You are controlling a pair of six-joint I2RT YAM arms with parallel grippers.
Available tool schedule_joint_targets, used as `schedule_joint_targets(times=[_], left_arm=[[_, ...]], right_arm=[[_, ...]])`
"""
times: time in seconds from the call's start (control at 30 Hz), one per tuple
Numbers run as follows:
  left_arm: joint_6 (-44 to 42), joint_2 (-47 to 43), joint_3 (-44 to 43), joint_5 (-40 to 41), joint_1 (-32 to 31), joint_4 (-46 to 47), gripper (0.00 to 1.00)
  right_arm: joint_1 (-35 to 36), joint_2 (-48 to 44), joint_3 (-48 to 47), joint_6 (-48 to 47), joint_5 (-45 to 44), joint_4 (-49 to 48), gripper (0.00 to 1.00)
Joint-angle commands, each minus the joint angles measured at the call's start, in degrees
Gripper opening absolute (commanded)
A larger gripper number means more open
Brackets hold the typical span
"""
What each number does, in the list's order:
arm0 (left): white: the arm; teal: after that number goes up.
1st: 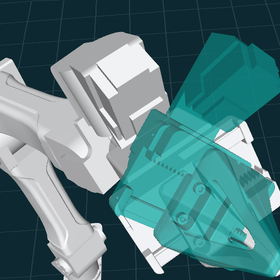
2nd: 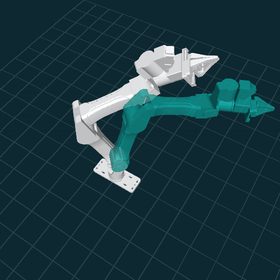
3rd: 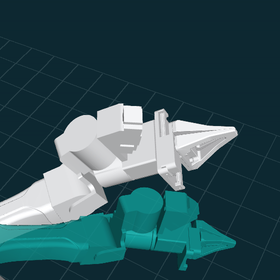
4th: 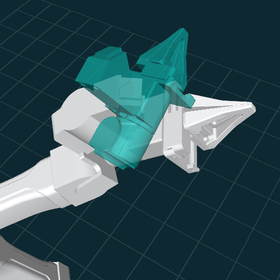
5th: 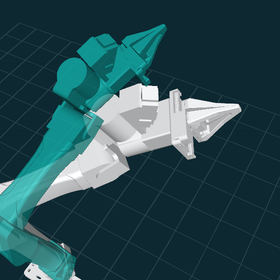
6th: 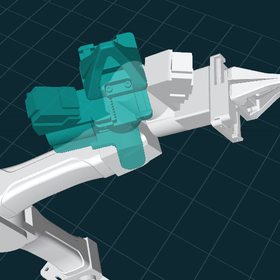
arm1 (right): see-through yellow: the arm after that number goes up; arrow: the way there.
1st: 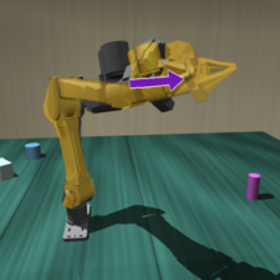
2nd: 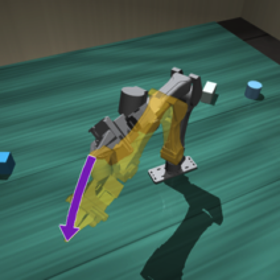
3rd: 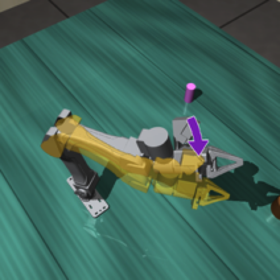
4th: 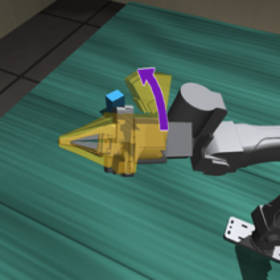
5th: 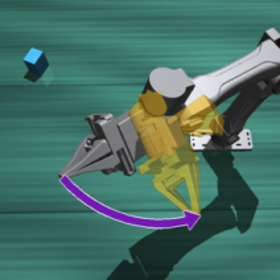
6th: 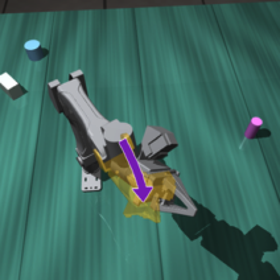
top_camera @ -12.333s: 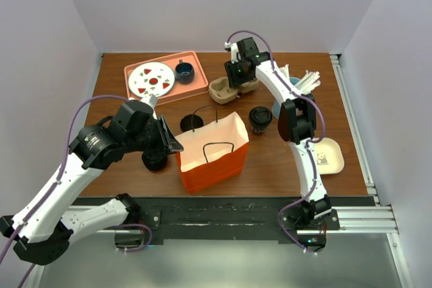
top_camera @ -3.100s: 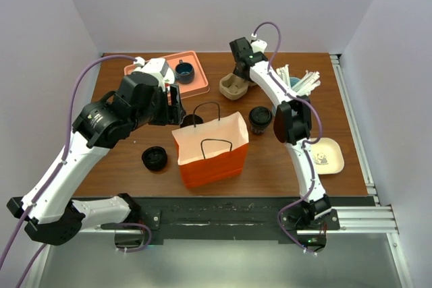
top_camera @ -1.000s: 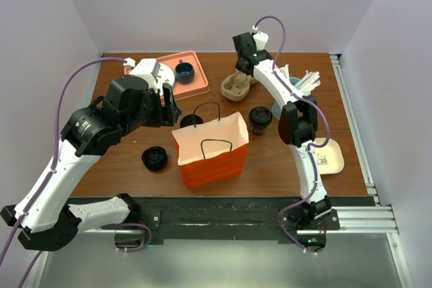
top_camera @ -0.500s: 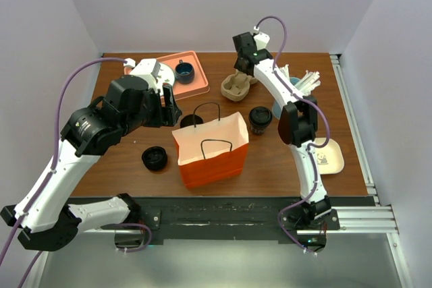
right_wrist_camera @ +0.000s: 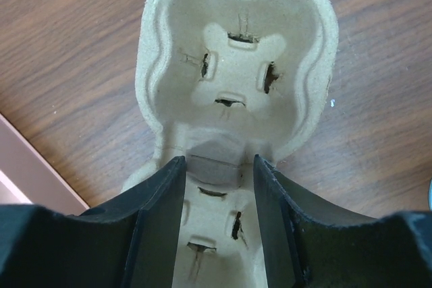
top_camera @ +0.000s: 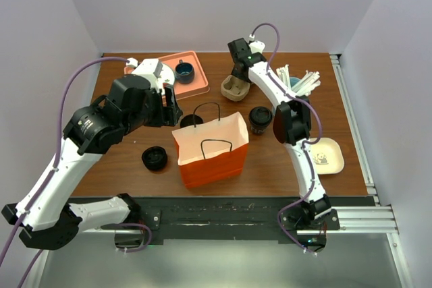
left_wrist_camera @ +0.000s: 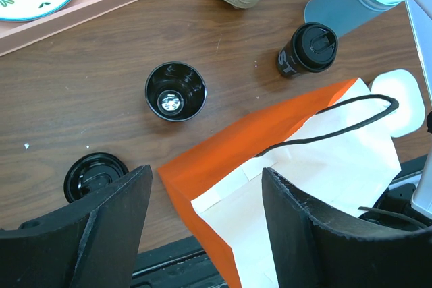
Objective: Pack the takeout coffee
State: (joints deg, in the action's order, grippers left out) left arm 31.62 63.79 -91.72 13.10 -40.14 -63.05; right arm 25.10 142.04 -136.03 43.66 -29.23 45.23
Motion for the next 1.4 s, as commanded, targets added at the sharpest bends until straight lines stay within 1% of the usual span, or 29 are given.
schedule_joint_targets(times=[0.0, 0.13, 0.37, 0.4, 0.43, 0.47, 0.57, 0.83, 1.03, 1.27, 1.3, 1.37], left_arm=[[-2.35, -0.16, -0.65, 0.34, 0.33, 1.35, 0.71], [-2.79, 0.02, -0.91, 0.61, 0.33, 1.08, 0.71], [-3.84, 0.37, -1.79, 1.31, 0.33, 0.82, 0.72], [-3.93, 0.46, -1.97, 1.48, 0.33, 0.65, 0.71], [-4.02, 0.55, -2.23, 1.57, 0.33, 0.64, 0.71], [-4.28, 0.72, -2.41, 1.57, 0.33, 0.56, 0.72], [-4.46, 0.72, -2.50, 1.57, 0.33, 0.38, 0.71], [-4.63, 0.55, -1.88, 1.40, 0.33, 0.64, 0.71], [-4.46, 0.63, -1.53, 1.31, 0.33, 0.91, 0.72], [-3.58, 0.63, -1.18, 1.05, 0.24, 1.17, 0.71], [-3.49, 0.63, -1.26, 0.96, 0.32, 1.35, 0.71], [-3.32, 0.64, -1.35, 0.87, 0.33, 1.43, 0.71]], right_arm=[[0.65, 0.69, -3.89, 1.52, -2.06, 0.56, 0.49], [0.56, 1.57, -4.60, 1.78, -2.76, 1.52, 0.51], [0.65, 3.42, -6.53, 3.80, -2.58, 3.99, 0.50], [0.56, 3.33, -6.44, 3.98, -3.02, 4.16, 0.49], [0.56, 2.99, -6.18, 4.15, -3.20, 3.81, 0.47], [0.65, 2.55, -5.31, 4.07, -3.37, 3.38, 0.43], [0.65, 1.41, -3.90, 2.66, -3.72, 1.09, 0.37], [0.30, -1.06, -4.15, -0.76, -5.31, -2.60, 0.33], [0.03, -3.61, -4.25, -1.82, -5.83, -6.21, 0.32], [-0.14, -6.69, 2.95, -0.33, -5.04, -12.00, 0.34], [-0.14, -6.42, 2.96, -0.16, -4.78, -11.58, 0.34], [-0.14, -4.06, -0.36, 0.20, -4.60, -9.04, 0.36]])
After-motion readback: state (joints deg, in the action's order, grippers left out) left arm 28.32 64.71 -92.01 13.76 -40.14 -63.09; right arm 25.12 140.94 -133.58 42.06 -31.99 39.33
